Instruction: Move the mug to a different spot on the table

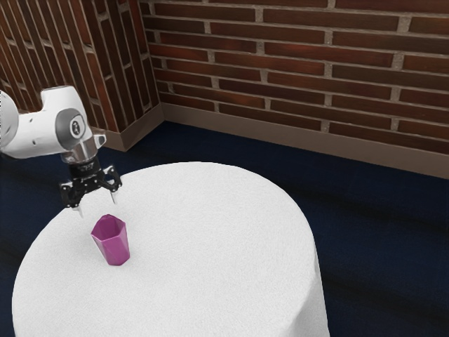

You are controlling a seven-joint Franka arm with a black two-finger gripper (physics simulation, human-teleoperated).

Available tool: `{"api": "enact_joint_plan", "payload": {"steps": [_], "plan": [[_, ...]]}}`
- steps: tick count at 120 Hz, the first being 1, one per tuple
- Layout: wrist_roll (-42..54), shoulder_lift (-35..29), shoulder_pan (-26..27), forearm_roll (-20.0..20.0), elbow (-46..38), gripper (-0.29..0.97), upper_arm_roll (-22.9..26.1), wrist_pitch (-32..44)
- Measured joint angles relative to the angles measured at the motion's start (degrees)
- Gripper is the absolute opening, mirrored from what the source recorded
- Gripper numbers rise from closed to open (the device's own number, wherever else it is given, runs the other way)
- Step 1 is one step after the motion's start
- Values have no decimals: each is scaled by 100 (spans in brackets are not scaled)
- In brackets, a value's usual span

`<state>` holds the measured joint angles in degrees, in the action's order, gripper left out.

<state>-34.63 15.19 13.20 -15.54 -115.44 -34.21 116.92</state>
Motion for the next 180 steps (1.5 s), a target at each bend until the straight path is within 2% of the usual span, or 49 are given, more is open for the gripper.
{"api": "enact_joint_plan", "payload": {"steps": [40, 56, 84, 96, 141, 170, 180], "plan": [[-771, 266, 1, -151, -1, 68, 181, 190], [-517, 263, 1, -148, 7, 68, 146, 270], [552, 264, 0, -137, -29, 68, 125, 500], [839, 281, -1, -260, -126, 68, 151, 617], [582, 289, -1, -656, -327, 68, 275, 726], [413, 288, 3, -701, -332, 68, 392, 738], [388, 282, 2, -592, -332, 68, 397, 691]]}}
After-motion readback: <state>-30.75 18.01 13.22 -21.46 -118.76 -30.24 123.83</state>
